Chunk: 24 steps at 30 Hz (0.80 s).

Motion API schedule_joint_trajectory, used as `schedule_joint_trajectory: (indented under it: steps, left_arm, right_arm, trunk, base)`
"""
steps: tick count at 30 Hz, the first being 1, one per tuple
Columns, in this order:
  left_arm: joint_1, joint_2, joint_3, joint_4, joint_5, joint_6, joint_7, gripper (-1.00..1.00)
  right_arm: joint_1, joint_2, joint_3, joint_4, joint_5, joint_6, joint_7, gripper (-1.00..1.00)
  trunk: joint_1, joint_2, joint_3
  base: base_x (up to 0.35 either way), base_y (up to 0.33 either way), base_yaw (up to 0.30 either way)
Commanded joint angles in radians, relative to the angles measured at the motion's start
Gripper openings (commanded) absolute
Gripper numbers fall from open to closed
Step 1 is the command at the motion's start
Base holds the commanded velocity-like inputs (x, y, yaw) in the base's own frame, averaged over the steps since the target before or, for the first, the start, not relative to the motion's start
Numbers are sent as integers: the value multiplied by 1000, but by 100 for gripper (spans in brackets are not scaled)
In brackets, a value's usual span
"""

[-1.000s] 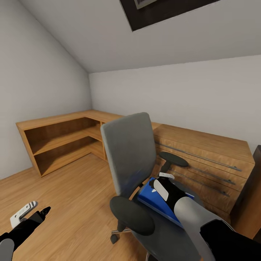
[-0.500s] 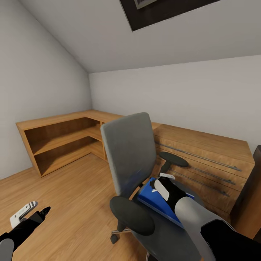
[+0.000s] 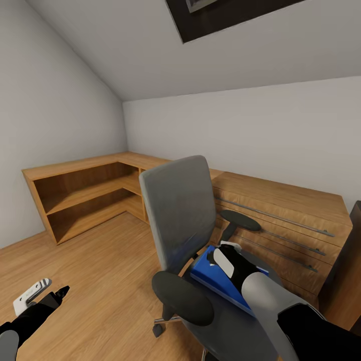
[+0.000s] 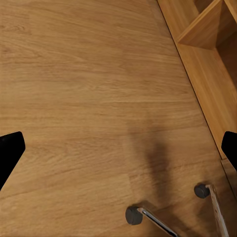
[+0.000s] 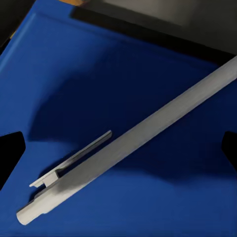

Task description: In the bedroom, organize the workspace by keeping the computer under the desk, ensuring the monitor is on the desk, placing the keyboard on the desk next to the monitor, placing the mouse on the desk next to the keyboard, moving the folder from the swivel chair onto the desk next to the mouse, stacking the notebook on top of the folder with the pen on top of the notebook, and positioning the swivel chair next to the desk.

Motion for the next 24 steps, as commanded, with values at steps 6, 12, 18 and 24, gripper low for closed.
schedule_joint_trajectory:
  steps: [6,12,18,24]
  left_arm:
    - [-1,-1,2,-1,11,5,8,100]
    - [-1,-1,2,-1,11,5,8,100]
    - [-1,-1,2,-1,12,6,8,100]
    - [-1,-1,2,-1,12,6,8,100]
  right_arm:
    - [0,-1,7,-2,-13,8,-8,100]
    - [0,-1,7,-2,-13,9,-8,100]
    - [0,-1,8,-2,-12,9,-8,100]
    - [0,-1,10,-3,-12,9,-7,100]
  trunk:
    - [0,0,-1]
    - [0,0,-1]
    - [11,-21,-11]
    - [11,-21,-11]
  base:
    - [0,0,0]
    - [0,0,0]
    - [0,0,0]
    - [0,0,0]
